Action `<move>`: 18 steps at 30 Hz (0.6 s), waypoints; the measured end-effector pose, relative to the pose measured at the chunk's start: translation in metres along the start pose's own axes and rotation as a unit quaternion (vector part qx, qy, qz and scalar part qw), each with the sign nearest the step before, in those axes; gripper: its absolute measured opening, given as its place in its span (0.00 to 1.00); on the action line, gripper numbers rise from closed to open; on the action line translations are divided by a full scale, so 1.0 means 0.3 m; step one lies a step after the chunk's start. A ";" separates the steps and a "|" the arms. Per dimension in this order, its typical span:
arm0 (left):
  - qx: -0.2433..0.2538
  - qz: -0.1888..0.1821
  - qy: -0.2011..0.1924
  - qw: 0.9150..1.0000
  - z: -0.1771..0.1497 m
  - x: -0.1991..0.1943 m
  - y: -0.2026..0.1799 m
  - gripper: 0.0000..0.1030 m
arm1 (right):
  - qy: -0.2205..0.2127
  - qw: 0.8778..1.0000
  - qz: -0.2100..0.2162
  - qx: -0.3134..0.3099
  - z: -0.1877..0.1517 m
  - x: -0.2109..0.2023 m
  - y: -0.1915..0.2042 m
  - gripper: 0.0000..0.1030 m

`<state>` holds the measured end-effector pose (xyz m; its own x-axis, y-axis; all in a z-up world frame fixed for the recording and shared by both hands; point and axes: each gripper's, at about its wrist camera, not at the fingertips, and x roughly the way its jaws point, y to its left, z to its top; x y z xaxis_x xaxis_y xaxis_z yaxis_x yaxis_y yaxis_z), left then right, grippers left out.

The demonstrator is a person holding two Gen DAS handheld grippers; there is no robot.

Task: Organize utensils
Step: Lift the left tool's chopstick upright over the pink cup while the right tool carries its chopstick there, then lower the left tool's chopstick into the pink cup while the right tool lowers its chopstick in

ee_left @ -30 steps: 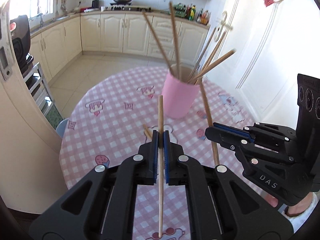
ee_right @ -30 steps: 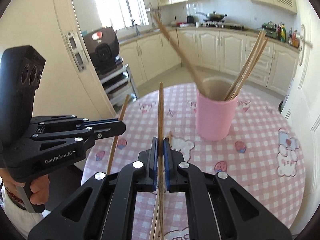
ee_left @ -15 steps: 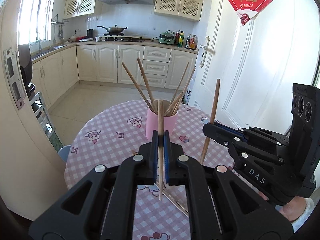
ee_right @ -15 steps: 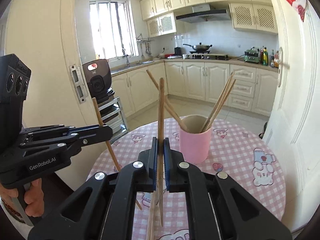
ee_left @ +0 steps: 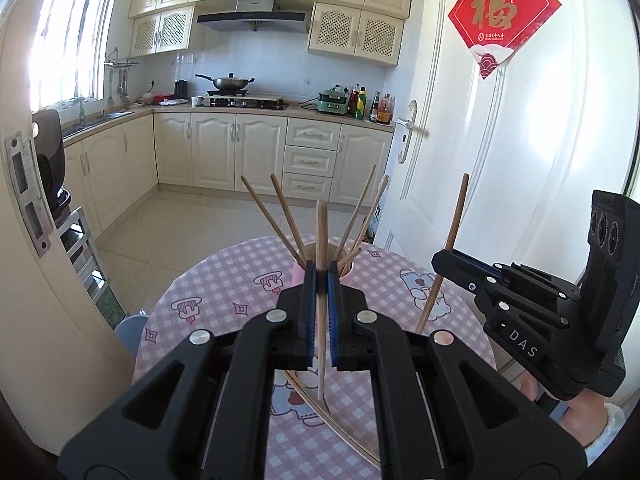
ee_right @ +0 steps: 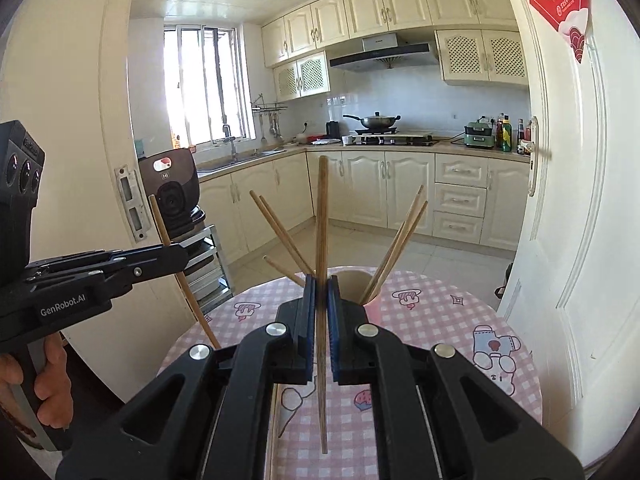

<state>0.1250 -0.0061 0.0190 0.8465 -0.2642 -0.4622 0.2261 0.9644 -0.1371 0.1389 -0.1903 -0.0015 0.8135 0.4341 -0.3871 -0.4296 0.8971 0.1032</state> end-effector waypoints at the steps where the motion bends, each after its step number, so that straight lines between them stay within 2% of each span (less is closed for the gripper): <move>1: 0.002 -0.001 -0.007 1.000 0.016 0.005 -0.004 0.05 | -0.003 1.000 -0.002 0.002 0.008 0.007 -0.009 0.04; 12: 0.014 0.011 -0.058 0.998 0.196 0.060 -0.011 0.05 | -0.046 0.999 -0.013 0.001 0.132 0.066 -0.060 0.04; 18: 0.000 0.017 -0.093 0.995 0.274 0.082 0.000 0.05 | -0.078 0.997 -0.023 0.006 0.189 0.103 -0.079 0.04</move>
<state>0.1854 -0.0116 0.0798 0.9286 -0.2239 -0.2958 0.1951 0.9729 -0.1237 0.1965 -0.1936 0.0361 0.8833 0.3998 -0.2449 -0.3869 0.9166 0.1010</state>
